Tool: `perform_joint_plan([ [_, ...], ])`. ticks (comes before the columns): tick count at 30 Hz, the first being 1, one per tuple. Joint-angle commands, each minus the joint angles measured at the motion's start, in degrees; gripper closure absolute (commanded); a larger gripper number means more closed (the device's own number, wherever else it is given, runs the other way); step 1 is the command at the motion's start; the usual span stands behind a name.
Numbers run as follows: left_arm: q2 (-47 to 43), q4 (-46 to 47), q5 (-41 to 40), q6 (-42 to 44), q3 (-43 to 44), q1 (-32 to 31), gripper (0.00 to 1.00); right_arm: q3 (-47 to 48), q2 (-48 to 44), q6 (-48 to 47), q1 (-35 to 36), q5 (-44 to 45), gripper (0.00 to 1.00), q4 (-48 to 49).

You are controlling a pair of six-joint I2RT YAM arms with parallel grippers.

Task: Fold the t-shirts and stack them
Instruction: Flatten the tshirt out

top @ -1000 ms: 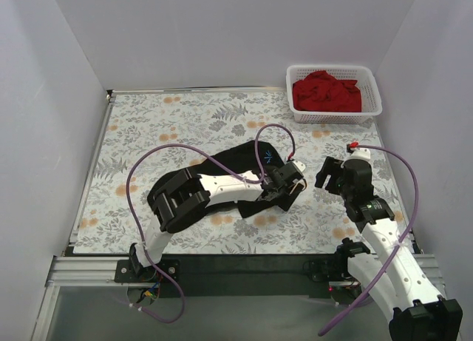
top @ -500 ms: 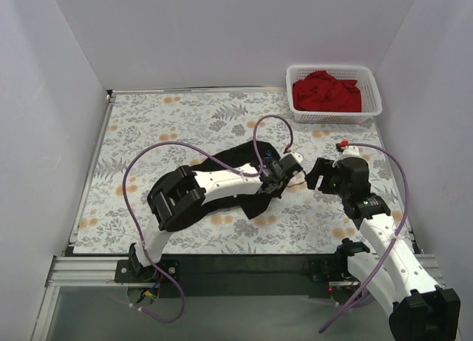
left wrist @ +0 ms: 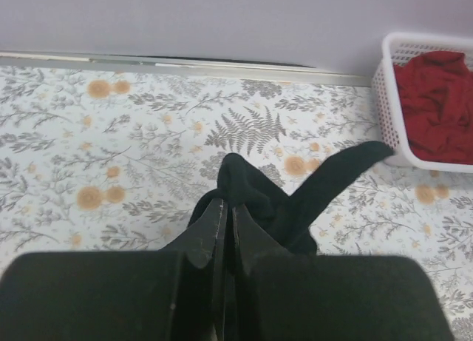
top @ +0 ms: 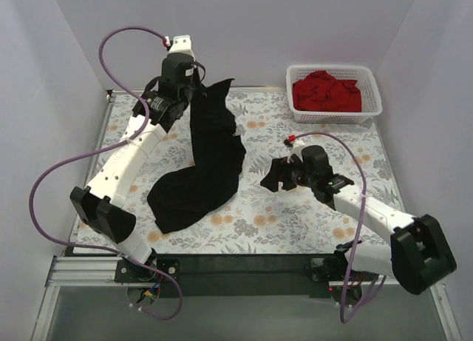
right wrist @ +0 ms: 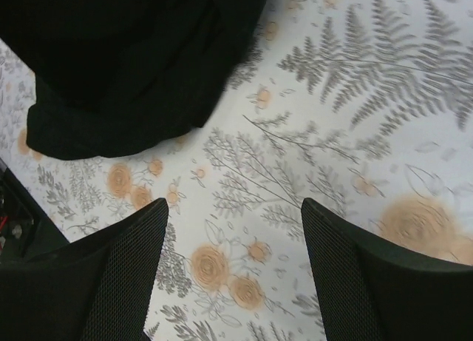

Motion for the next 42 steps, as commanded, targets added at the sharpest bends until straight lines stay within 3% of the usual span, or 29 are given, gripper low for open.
perform_joint_plan([
  [1, -1.4, -2.63, 2.4, 0.05, -3.28, 0.66, 1.0, 4.75, 6.47, 2.21, 4.54, -2.1, 0.34, 10.2],
  [11, -5.09, -0.87, 3.29, -0.03, -8.47, 2.6, 1.0, 15.74, 31.42, 9.14, 12.19, -6.05, 0.42, 19.97],
  [18, -5.8, -0.25, 4.08, 0.14, -10.23, 4.62, 1.0, 17.76, 39.26, 13.63, 13.52, -5.7, 0.49, 23.49],
  [20, -5.97, -0.08, 4.34, 0.05, -10.85, 5.76, 1.0, 18.03, 40.49, 13.46, 13.6, -5.88, 0.64, 23.49],
  [21, -5.97, 0.01, 4.51, 0.05, -11.02, 6.29, 1.0, 17.77, 40.59, 13.28, 13.34, -5.44, 0.91, 23.14],
  [22, -5.97, -0.08, 4.52, -0.03, -11.11, 7.42, 1.0, 17.59, 40.5, 13.19, 12.99, -5.18, 0.99, 22.88],
  [24, -6.58, -1.13, 3.64, -0.12, -11.03, 8.92, 1.0, 16.37, 37.79, 12.41, 10.9, -4.56, 0.99, 21.48],
  [28, -10.08, -4.11, 3.29, -1.35, -10.76, 16.99, 1.0, 17.67, 27.86, 4.16, 4.22, 0.79, 0.99, 8.23],
  [29, -11.06, -4.64, 3.2, -1.53, -10.59, 18.23, 1.0, 18.72, 23.58, 1.97, 2.46, 2.8, 0.99, 1.06],
  [33, -15.02, -8.42, -0.48, -1.27, -7.87, 20.88, 1.0, 29.08, 16.78, -9.81, -8.25, 3.44, 0.99, -15.04],
  [37, -17.83, -13.08, 0.64, -2.75, -2.16, 20.97, 1.0, 45.68, 17.46, -20.27, -10.48, 5.46, 0.99, -28.61],
  [41, -19.77, -16.67, 2.93, -5.21, -1.53, 20.97, 1.0, 62.46, 25.53, -23.36, -10.48, 6.51, 0.99, -35.83],
  [42, -20.12, -17.12, 3.54, -5.57, -2.93, 20.97, 1.0, 64.07, 27.04, -23.63, -10.56, 6.78, 0.94, -36.19],
])
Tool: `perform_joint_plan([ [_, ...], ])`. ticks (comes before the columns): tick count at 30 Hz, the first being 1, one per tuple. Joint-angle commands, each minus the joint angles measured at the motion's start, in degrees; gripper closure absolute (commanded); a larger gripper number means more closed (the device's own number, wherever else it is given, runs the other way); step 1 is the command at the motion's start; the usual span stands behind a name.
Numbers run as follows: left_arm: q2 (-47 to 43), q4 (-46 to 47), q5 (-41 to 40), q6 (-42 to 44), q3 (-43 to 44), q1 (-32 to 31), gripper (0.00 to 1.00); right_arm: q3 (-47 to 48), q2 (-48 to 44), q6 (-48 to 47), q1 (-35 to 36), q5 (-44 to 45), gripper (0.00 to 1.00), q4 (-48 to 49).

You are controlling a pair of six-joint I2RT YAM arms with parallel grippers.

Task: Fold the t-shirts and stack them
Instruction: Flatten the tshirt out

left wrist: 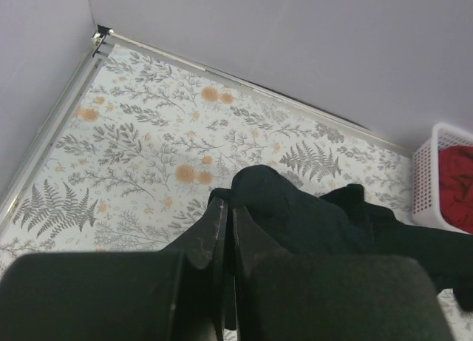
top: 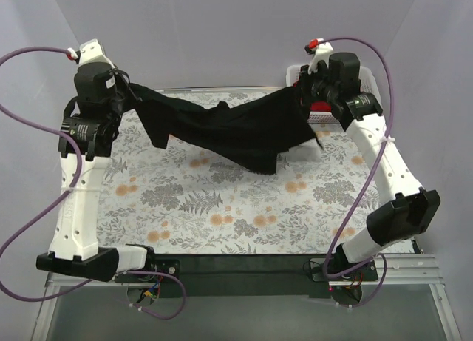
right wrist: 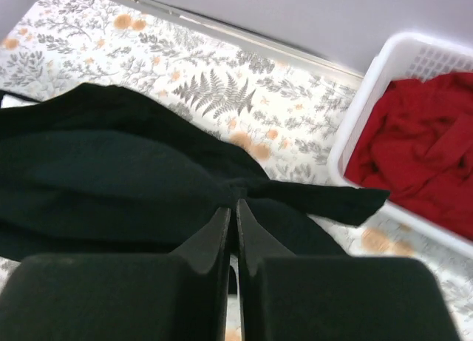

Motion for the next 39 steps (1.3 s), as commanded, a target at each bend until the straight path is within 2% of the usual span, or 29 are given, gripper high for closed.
perform_joint_plan([
  [1, -1.67, -4.65, 2.15, -2.12, -2.04, 0.23, 1.0, 7.62, 6.72, -6.65, 0.47, 1.73, 0.91, -9.72],
  [2, -2.2, -3.69, 2.68, -2.73, -4.14, 0.23, 1.0, 10.86, 9.95, -6.48, 0.47, 2.34, 0.86, -9.72],
  [3, -3.25, -3.16, 3.21, -3.08, -9.12, 0.23, 1.0, 12.28, 11.64, -6.3, 0.56, 2.52, 0.71, -9.72],
  [5, -4.74, 0.17, 4.53, -3.7, -14.59, 0.23, 1.0, 14.83, 15.5, -5.08, 0.47, 3.4, 0.58, -10.51],
  [6, -6.41, 1.84, 4.53, -4.31, -21.41, 0.31, 1.0, 14.93, 15.87, -3.76, 0.56, 3.4, 0.53, -10.6],
  [8, -7.56, 5.53, 4.27, -4.75, -26.72, 0.31, 1.0, 12.4, 14.48, -3.75, 0.65, 1.13, 0.52, -10.08],
  [10, -9.05, 7.56, 3.57, -5.19, -32.95, 0.58, 1.0, 5.64, 12.89, -4.54, 1.17, -0.54, 0.52, -9.2],
  [13, -10.29, 12.03, 1.63, -5.63, -39.46, 1.45, 1.0, -4.36, 10.25, -6.29, 2.14, -3.79, 0.52, -7.62],
  [17, -12.39, 16.96, -0.39, -6.95, -45.9, 3.74, 1.0, -12.13, 9.8, -7.35, 3.72, -7.05, 0.51, -3.49],
  [26, -11.61, 19.35, 3.65, -8.45, -47.05, 5.32, 1.0, -13.63, 20.6, -4.9, 5.66, -12.41, 0.51, 0.38],
  [39, -7.83, 19.96, 4.62, -9.41, -45.74, 6.02, 1.0, -10.82, 28.61, -1.91, 5.66, -15.49, 0.53, 6.01],
])
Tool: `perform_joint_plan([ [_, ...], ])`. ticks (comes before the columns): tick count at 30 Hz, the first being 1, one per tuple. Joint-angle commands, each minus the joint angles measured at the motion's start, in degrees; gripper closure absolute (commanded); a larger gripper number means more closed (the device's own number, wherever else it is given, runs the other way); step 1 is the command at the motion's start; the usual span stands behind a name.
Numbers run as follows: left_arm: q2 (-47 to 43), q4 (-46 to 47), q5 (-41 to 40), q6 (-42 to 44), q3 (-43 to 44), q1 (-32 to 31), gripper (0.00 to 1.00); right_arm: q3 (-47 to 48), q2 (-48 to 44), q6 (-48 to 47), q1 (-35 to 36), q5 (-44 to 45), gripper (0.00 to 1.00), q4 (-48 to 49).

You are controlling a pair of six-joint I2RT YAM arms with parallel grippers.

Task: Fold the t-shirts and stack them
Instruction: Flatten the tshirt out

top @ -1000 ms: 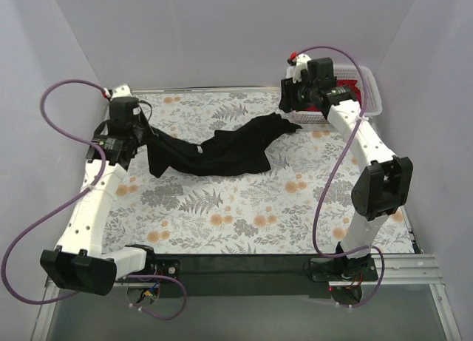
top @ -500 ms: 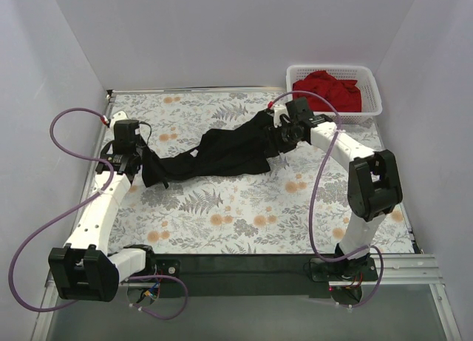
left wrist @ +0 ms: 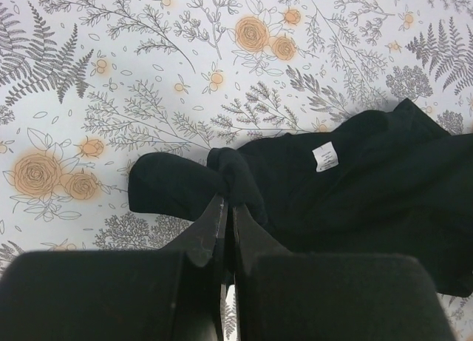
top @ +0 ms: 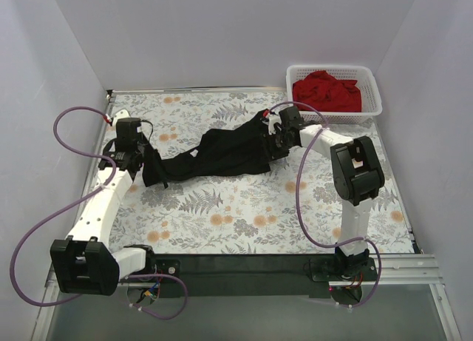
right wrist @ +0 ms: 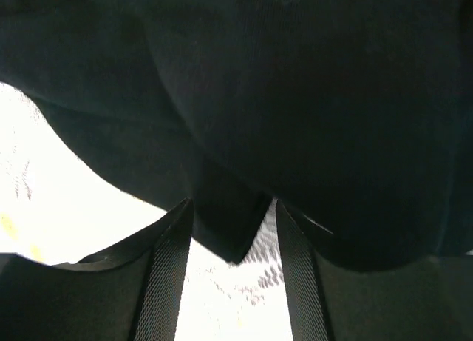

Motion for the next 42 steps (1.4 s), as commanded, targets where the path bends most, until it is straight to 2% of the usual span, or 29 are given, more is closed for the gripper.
perform_joint_plan([
  [1, 0.67, 1.8, 0.55, -1.22, 1.32, 0.93, 1.0, 2.66, 2.17, 1.02, -0.13, -3.12, 0.53, 2.89],
  [2, 1.28, 2.06, 0.64, -1.39, 1.15, 1.02, 1.0, 2.84, 2.61, 1.11, -0.05, -3.56, 0.54, 2.97],
  [4, 1.99, 3.37, 0.82, -1.83, 0.8, 1.55, 1.0, 3.1, 3.23, 1.11, -0.13, -3.74, 0.63, 3.15],
  [5, 2.43, 3.9, 0.9, -2.27, 0.19, 1.81, 1.0, 3.28, 3.23, 1.03, -0.13, -3.83, 0.69, 3.24],
  [6, 3.48, 4.17, 1.17, -2.45, 0.09, 2.6, 1.0, 3.46, 2.97, 0.85, -0.05, -3.83, 0.84, 3.24],
  [9, 6.11, 4.35, 2.75, -2.71, 2.37, 5.57, 1.0, 5.12, -0.1, -0.2, -0.13, -2.43, 0.99, 1.31],
  [14, 10.6, -0.04, 6.17, -3.33, 11.15, 11.74, 1.0, 7.16, -12.57, -4.95, -0.14, 9.51, 0.99, -6.24],
  [17, 10.87, -1.8, 8.71, -4.56, 12.93, 15.08, 1.0, -0.65, -22.58, -3.47, -0.13, 17.05, 0.99, -6.17],
  [20, 7.8, -0.31, 11.7, -6.58, 7.23, 15.96, 1.0, -12.77, -32.08, 2.94, -0.22, 20.78, 0.99, -5.99],
  [22, 5.61, 1.96, 13.81, -8.59, 0.23, 16.05, 1.0, -24.5, -39.61, 7.07, -0.22, 19.65, 0.92, -3.63],
  [25, 1.48, 4.43, 18.91, -10.7, -8.65, 16.14, 1.0, -38.93, -48.85, 12.16, -0.13, 11.85, 0.82, -1.16],
  [27, -1.16, 5.14, 20.58, -10.89, -12.28, 16.14, 1.0, -43.54, -52.82, 13.85, -0.14, 8.76, 0.68, -1.16],
  [28, -1.78, 5.49, 20.77, -10.89, -13.52, 16.14, 1.0, -47.04, -56.41, 14.9, -0.13, 7.0, 0.67, -1.16],
  [29, -2.48, 5.67, 21.03, -10.63, -15.44, 16.14, 1.0, -47.95, -58.27, 15.87, -0.13, 6.55, 0.6, -1.16],
  [30, -3.53, 5.84, 21.12, -10.28, -16.07, 16.14, 1.0, -48.48, -59.77, 16.14, -0.22, 6.54, 0.53, -1.07],
  [31, -3.98, 6.19, 21.03, -9.92, -16.43, 16.14, 1.0, -48.49, -61.96, 15.88, -0.22, 7.41, 0.51, -1.07],
  [32, -4.42, 6.46, 20.68, -9.31, -17.3, 16.14, 1.0, -47.53, -62.42, 14.83, -0.14, 9.77, 0.44, -1.16],
  [33, -5.12, 7.33, 20.42, -9.13, -17.66, 16.14, 1.0, -46.65, -62.34, 13.87, -0.13, 11.1, 0.42, -1.16],
  [37, -4.86, 8.91, 21.29, -8.52, -18.89, 16.14, 0.99, -39.71, -54.02, 8.59, -0.22, 13.66, 0.42, -0.98],
  [42, -5.04, 9.71, 20.94, -7.55, -20.21, 16.14, 0.98, -32.5, -43.54, 3.93, -0.31, 13.49, 0.47, -0.98],
])
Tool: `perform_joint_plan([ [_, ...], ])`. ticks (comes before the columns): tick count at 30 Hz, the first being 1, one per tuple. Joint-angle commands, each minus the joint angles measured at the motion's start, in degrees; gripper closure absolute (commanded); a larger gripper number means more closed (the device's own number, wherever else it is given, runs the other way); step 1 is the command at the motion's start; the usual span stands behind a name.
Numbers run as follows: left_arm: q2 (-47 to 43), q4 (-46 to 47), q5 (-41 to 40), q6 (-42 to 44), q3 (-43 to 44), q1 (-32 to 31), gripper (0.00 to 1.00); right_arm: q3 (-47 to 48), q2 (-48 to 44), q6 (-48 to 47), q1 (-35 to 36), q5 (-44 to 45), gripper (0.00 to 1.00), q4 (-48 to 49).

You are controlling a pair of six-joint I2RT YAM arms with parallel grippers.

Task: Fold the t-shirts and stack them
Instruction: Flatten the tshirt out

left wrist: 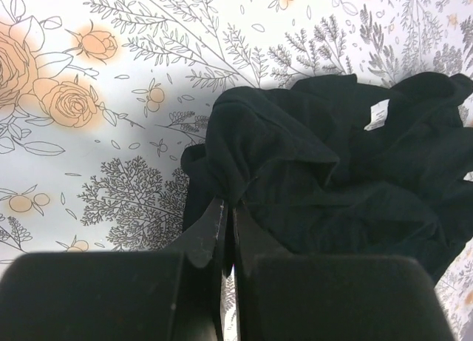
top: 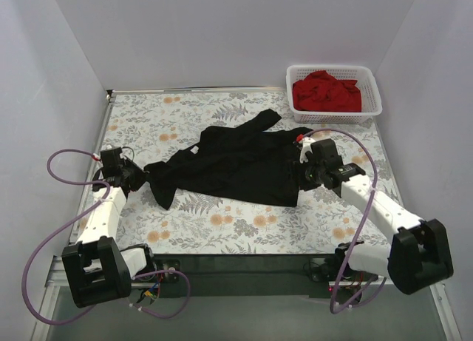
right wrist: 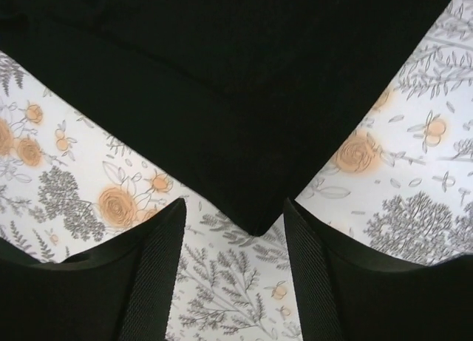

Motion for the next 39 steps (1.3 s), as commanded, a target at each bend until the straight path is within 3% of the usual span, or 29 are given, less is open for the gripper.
perform_joint_plan([
  [1, -1.8, 2.04, 0.57, 1.35, -1.39, 0.1, 0.98, 4.14, 6.69, -4.73, -0.57, 0.59, 0.48, 1.25],
  [11, -1.89, 3.27, 0.04, 1.7, -2.27, 0.1, 0.98, 6.69, 16.64, -8.16, -3.91, -0.63, 0.55, 4.15],
  [21, -1.45, 3.71, 0.31, 1.88, -2.27, 0.19, 0.98, 7.75, 23.23, -12.47, -3.91, -3.71, 0.56, 5.99],
  [29, -1.1, 3.97, 0.84, 1.88, -2.18, 0.1, 0.98, 8.36, 24.56, -13.08, -3.91, -10.04, 0.65, 6.17],
  [39, -0.93, 3.97, 0.83, 2.05, -2.18, 0.1, 0.98, 7.13, 19.82, -11.77, -3.56, -11.54, 0.66, 4.68],
])
